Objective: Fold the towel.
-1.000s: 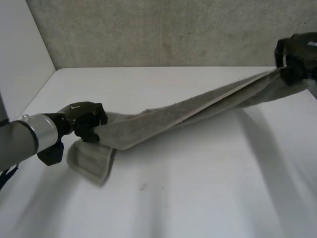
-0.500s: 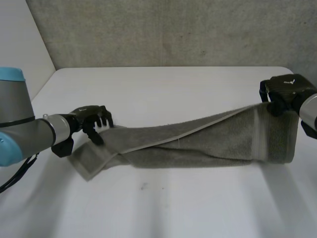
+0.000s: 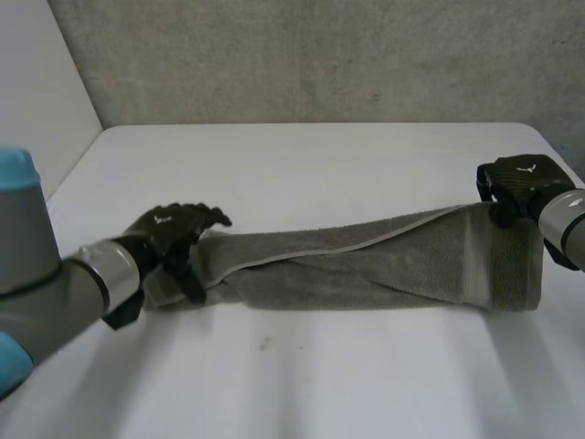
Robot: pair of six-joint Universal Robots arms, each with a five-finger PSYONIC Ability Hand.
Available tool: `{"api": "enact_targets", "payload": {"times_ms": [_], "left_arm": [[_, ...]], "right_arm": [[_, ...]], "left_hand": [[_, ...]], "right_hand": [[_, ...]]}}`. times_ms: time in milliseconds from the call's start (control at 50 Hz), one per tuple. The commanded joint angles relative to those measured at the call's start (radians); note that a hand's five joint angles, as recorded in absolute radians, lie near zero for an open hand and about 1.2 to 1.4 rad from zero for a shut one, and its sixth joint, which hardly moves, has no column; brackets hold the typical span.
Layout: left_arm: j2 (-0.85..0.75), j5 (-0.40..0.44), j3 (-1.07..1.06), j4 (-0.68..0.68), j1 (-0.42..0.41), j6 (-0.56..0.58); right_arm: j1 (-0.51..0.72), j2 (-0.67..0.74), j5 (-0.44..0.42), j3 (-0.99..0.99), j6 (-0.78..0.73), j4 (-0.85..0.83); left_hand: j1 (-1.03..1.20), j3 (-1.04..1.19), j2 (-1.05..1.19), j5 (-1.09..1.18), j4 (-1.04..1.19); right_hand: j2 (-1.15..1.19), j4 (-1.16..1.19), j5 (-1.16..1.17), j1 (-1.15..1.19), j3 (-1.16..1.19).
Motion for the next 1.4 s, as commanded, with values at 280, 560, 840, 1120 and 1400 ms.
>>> {"api": "enact_targets", "payload": {"times_ms": [280,560,840,1120,1400], "left_arm": [[-0.007,-0.167,-0.288,0.352,-0.054,0.418],[-0.053,-0.169,-0.301,0.486,-0.043,0.430],[-0.095,-0.169,-0.288,0.494,-0.032,0.455],[-0.124,-0.163,-0.250,0.534,-0.005,0.461],[-0.025,-0.157,-0.210,0.529,0.009,0.515]], "right_arm": [[0.008,0.017,0.000,0.010,-0.002,-0.007],[0.013,0.029,0.002,0.021,-0.006,-0.022],[0.014,0.043,0.002,0.021,-0.007,-0.027],[0.014,0.049,0.003,0.019,-0.015,-0.027],[0.014,0.031,0.014,0.004,-0.096,-0.004]], "left_hand": [[0.304,0.302,0.303,0.300,0.304],[0.401,0.399,0.400,0.397,0.401],[0.410,0.408,0.408,0.406,0.409],[1.072,1.070,1.070,1.068,1.072],[1.093,1.092,1.092,1.090,1.093]], "right_hand": [[0.061,0.053,0.053,0.049,0.060],[0.061,0.053,0.053,0.049,0.060],[0.061,0.053,0.053,0.049,0.060],[0.061,0.053,0.053,0.049,0.060],[0.061,0.053,0.053,0.049,0.060]]}}
